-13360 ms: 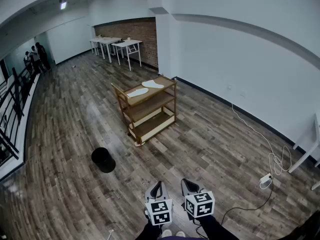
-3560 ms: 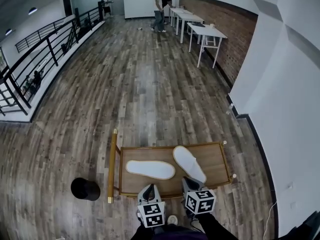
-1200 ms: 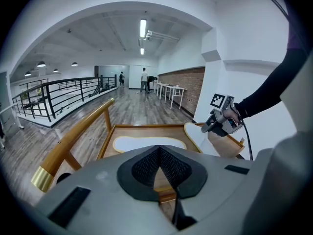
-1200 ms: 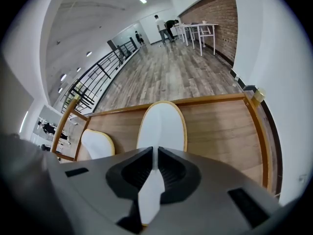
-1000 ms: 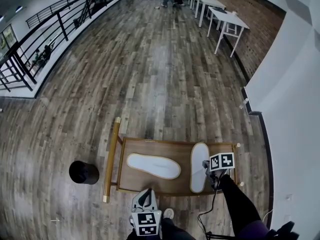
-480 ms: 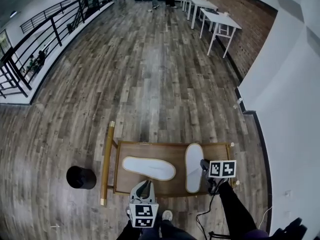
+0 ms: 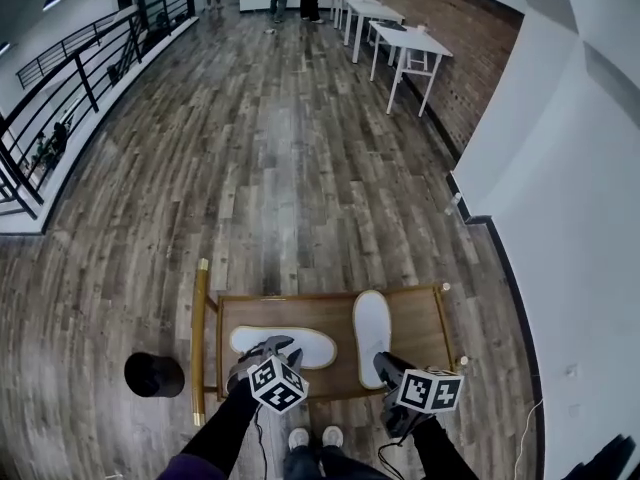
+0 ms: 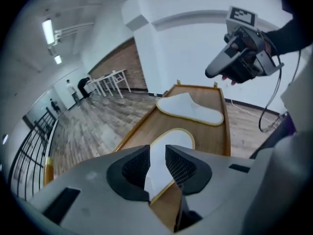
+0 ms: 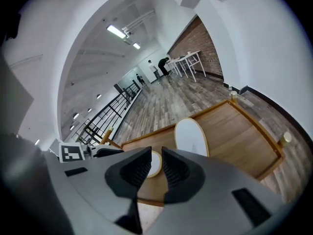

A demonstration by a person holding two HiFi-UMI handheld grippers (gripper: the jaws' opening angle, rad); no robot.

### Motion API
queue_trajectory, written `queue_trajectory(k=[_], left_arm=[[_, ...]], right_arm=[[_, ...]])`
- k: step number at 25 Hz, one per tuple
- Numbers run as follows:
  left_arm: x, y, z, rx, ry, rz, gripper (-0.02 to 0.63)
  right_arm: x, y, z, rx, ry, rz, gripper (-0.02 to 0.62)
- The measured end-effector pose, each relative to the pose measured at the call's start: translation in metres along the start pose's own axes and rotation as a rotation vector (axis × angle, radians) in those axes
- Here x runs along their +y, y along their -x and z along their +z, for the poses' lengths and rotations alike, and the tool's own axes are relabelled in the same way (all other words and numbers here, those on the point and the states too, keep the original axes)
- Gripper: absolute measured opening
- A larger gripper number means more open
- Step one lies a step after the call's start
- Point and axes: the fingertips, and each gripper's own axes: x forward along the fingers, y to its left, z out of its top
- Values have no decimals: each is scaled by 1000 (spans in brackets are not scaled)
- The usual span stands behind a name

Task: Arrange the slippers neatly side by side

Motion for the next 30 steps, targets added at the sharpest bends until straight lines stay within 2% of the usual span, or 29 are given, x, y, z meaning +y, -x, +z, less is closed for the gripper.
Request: queue_trajectory(k=[3,6,11,16,22,24,27,30], left_arm=[[-7,-19,-14,121,-198,-107,74],[-8,-32,-22,211,-332,-181,74],[-18,-45,-36,330,-480,-305,74],[-23,-56,-44,370,-522,-314,74],[-19,-63,-47,381,-454,-285,72],[-20,-62,-48,392,-409,-271,31],[-20,-58,-45,423,-243,-262,15],[-18,-53,-39,417,-56,-268,12]], right_arm=[[-1,6,-13,11,-33,2,45],[-8,13,-17,9,-40,-13,46],[-15,20,-17,-3,-56,-32,45],[-18,23,-22,4,-52,-41,46],[-14,21,-23,18,-38,-29,46],[-13,21,-24,23,-31,-28,46],[-9,19,-24,26,-25,-26,46],[-4,15,-25,27,-21,-21,46]])
